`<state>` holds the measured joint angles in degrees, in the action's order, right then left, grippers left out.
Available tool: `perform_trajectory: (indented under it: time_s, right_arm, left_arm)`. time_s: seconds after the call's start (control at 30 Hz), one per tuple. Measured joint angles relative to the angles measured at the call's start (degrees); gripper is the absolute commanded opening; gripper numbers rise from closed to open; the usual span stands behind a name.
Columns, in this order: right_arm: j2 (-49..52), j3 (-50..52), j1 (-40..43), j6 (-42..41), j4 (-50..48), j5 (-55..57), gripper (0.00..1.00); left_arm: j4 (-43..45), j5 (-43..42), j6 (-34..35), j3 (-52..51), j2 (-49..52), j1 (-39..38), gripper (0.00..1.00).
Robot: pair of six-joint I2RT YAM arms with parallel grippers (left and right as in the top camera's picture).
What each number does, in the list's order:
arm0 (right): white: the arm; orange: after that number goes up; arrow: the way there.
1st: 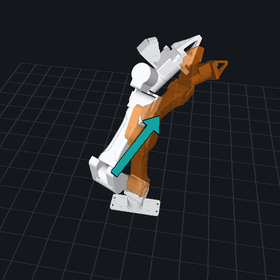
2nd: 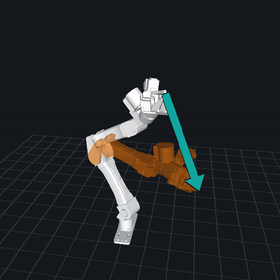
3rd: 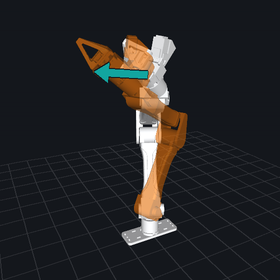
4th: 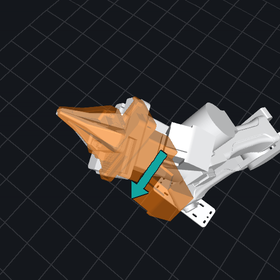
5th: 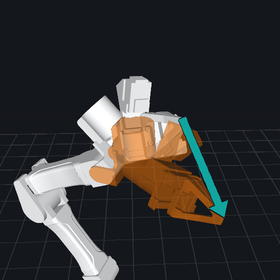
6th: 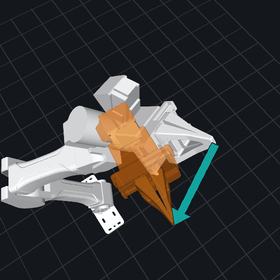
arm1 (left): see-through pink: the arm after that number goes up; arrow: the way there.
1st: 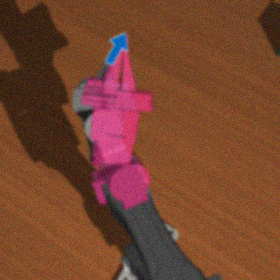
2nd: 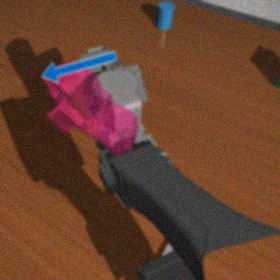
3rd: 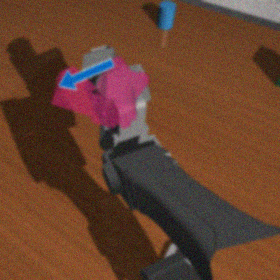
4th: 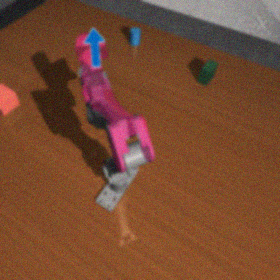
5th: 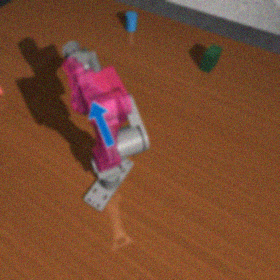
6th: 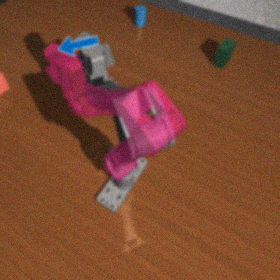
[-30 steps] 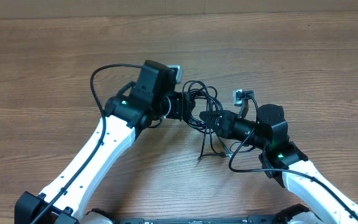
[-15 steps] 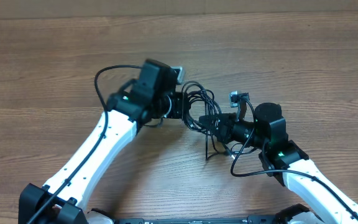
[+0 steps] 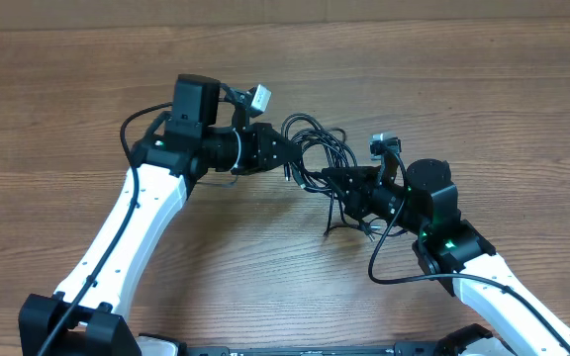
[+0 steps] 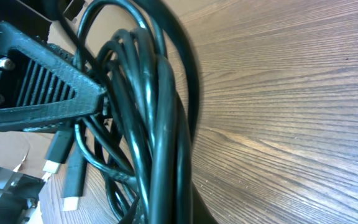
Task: Untangle cables
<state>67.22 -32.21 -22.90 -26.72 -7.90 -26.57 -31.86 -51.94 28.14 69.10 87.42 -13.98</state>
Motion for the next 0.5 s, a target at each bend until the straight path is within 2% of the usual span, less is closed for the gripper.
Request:
perform_trajectory:
  time_s: [0.17,0.27,0.33,0.43,0.5]
  right_arm:
    - [0.0,0.0,-0.48,0.22,0.26,0.26,0.04]
    - [0.0,0.0,-0.5,0.44,0.5,0.7,0.04]
    - [0.0,0.04,-0.48,0.7,1.68,1.64,0.04]
    - [0.74,1.88,0.11,1.11,4.07,4.35,0.04]
    - [1.57,3.06,0.42,1.27,4.59,5.86,0.04]
  left_arm:
    - [-3.1,-3.58,-6.1,0.0,0.0,1.84,0.04]
    - [-4.24,-4.92,-10.95,0.02,0.0,2.23,0.13]
    - [-5.86,-4.7,-14.78,0.2,0.0,2.6,0.14]
    - [-9.81,-0.02,-20.92,1.86,-0.11,4.7,0.08]
    - [-12.48,6.45,-24.09,2.51,-0.37,5.79,0.04]
